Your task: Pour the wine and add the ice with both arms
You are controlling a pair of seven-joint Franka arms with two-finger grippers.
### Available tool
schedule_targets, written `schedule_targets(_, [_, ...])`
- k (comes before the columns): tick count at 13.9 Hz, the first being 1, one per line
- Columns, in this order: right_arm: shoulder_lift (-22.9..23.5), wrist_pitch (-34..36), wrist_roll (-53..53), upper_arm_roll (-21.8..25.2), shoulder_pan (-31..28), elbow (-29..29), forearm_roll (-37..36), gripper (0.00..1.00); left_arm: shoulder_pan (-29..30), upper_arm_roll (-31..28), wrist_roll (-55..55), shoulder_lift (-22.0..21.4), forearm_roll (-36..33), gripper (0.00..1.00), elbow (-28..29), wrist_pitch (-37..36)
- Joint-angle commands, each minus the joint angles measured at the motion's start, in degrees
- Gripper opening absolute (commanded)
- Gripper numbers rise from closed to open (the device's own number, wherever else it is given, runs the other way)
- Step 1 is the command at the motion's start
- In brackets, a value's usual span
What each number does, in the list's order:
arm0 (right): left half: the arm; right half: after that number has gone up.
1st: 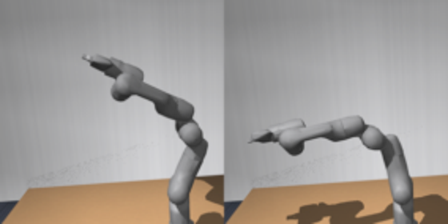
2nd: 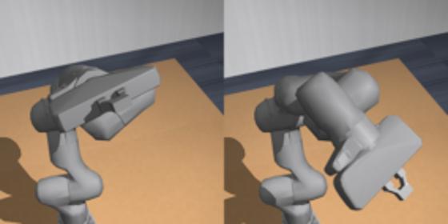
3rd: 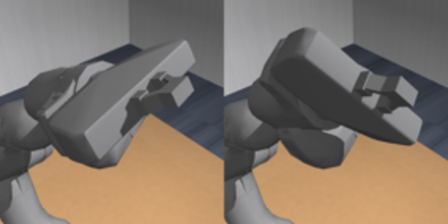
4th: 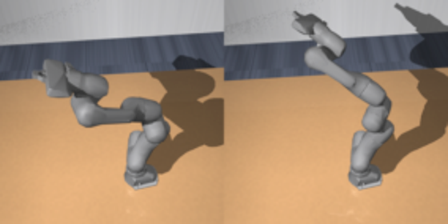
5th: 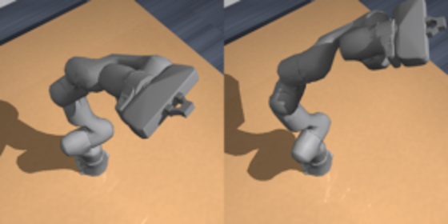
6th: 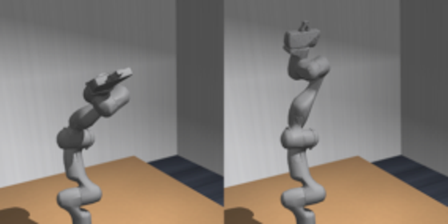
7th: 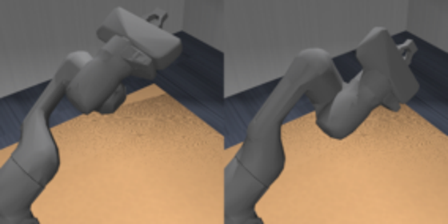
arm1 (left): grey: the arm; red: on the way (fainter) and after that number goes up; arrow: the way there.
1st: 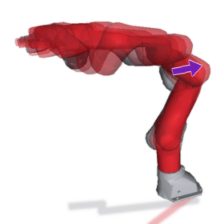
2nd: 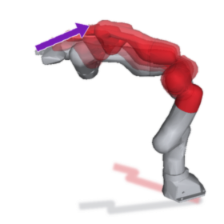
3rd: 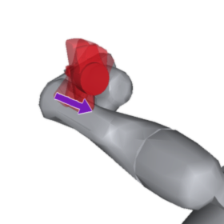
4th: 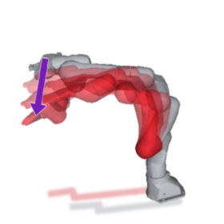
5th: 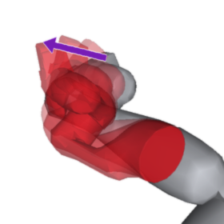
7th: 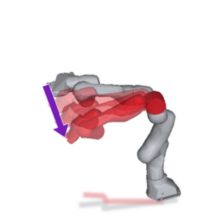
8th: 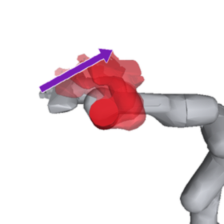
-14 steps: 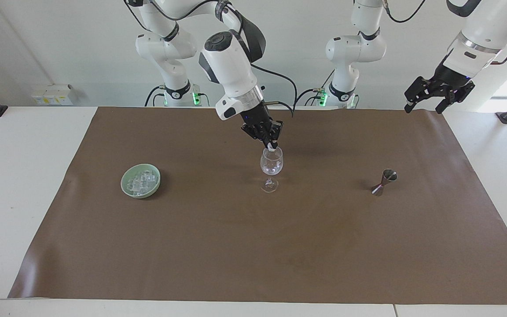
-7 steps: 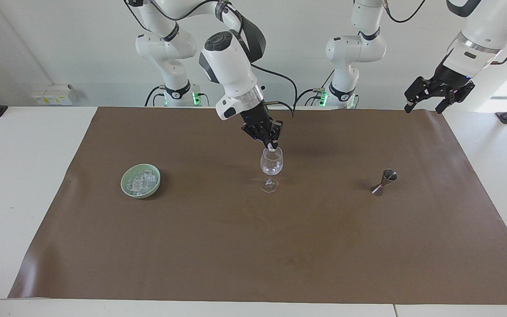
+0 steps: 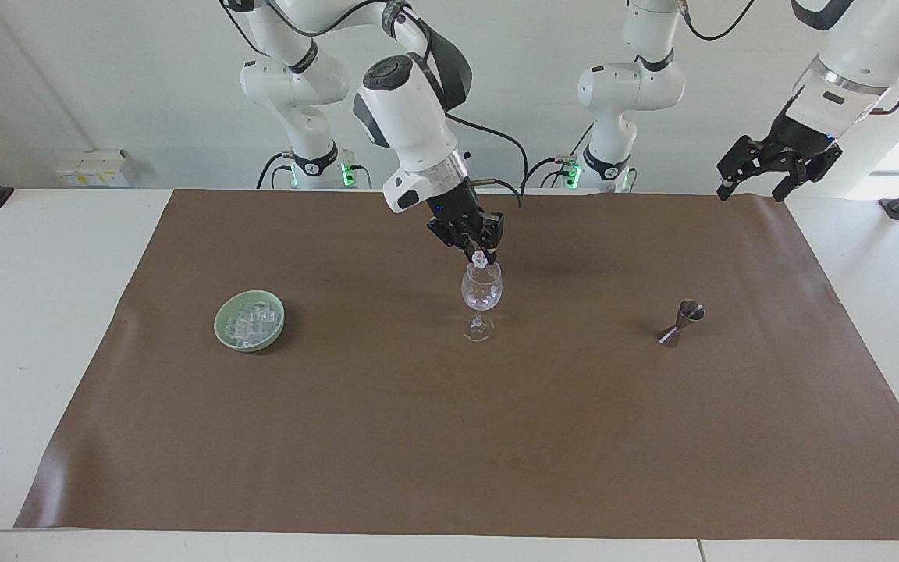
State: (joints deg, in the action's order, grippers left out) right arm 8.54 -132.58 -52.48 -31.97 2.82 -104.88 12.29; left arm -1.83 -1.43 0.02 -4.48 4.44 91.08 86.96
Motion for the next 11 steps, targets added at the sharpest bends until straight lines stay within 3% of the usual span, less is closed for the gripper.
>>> schedule_targets(1, [0.16, -1.27, -0.43, -0.46, -0.10, -0.32, 0.19, 0.48, 0.60, 0.46, -0.11, -1.59, -1.10, 1.00, 1.56, -0.30])
schedule_targets(7, [0.16, -1.19, -0.78, -0.46, 0.25, 0.12, 0.19, 0.51, 0.51, 0.46, -0.11, -1.59, -1.10, 1.00, 1.56, -0.30])
schedule_targets(9, [-0.10, -0.22, -0.87, -0.38, 0.25, 0.91, -0.68, 0.72, 0.51, 0.46, -0.11, -1.59, -1.10, 1.00, 1.56, -0.30])
schedule_targets(10, [-0.36, 0.13, -0.70, -0.20, 0.17, 1.17, -1.65, 0.93, 0.60, 0.46, -0.11, -1.59, -1.10, 1.00, 1.56, -0.30])
schedule_targets(11, [-0.80, 0.65, -0.52, 0.32, 0.17, 1.52, -3.57, 1.00, 0.60, 0.46, -0.11, -1.59, -1.10, 1.00, 1.56, -0.30])
